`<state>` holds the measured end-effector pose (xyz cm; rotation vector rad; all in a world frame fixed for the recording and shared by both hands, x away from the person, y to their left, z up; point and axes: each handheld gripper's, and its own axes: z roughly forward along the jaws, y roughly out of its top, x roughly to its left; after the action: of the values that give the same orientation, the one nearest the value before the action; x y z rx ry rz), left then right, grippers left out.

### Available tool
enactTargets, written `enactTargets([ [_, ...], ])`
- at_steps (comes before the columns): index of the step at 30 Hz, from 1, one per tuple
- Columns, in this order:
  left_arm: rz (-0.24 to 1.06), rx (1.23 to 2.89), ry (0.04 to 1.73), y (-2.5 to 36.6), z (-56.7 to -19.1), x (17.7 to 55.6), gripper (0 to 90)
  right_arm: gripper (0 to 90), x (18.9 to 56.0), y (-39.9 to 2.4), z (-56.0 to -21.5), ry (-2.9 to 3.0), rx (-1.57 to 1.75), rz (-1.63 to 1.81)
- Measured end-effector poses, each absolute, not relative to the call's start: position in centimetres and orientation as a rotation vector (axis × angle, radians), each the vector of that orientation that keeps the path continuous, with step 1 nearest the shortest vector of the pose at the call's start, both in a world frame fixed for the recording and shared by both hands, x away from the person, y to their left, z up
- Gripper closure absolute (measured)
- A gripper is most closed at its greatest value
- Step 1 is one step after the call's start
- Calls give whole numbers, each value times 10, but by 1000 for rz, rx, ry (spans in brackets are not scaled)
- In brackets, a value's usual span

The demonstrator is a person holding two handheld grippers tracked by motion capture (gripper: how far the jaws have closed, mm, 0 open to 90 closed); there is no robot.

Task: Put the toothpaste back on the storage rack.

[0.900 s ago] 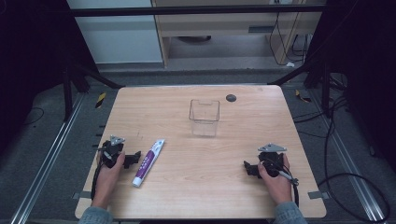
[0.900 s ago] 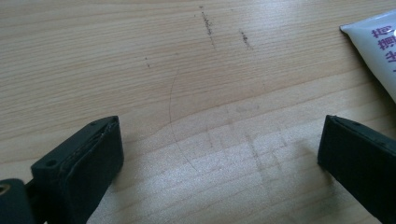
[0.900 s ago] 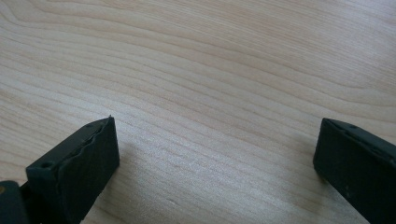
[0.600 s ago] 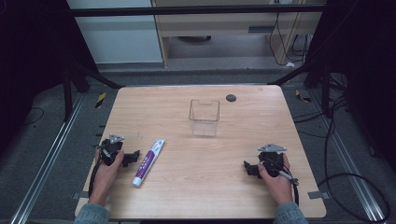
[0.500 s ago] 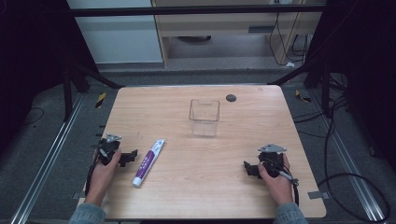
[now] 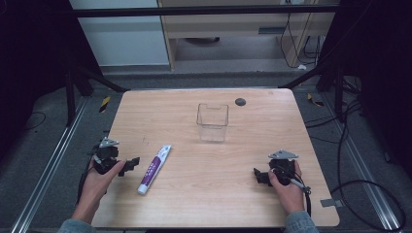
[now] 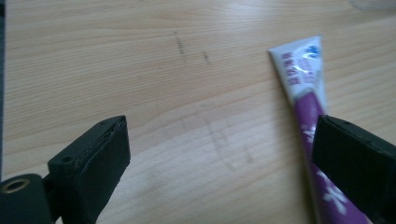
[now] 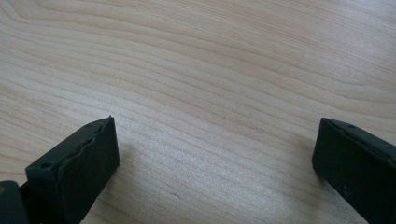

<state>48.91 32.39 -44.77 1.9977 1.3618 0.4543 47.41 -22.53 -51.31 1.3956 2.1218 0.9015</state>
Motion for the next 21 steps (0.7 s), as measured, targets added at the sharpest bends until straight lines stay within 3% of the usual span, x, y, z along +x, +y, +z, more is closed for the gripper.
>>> enactTargets([
  [3, 429, 1995, 1373, 322, -440, 488, 104, 8, 475, -224, -513, 2121, 1406, 904],
  [21, 414, 2121, 1284, 283, -420, 502, 230, 6, 481, -224, -512, 2131, 1409, 912],
])
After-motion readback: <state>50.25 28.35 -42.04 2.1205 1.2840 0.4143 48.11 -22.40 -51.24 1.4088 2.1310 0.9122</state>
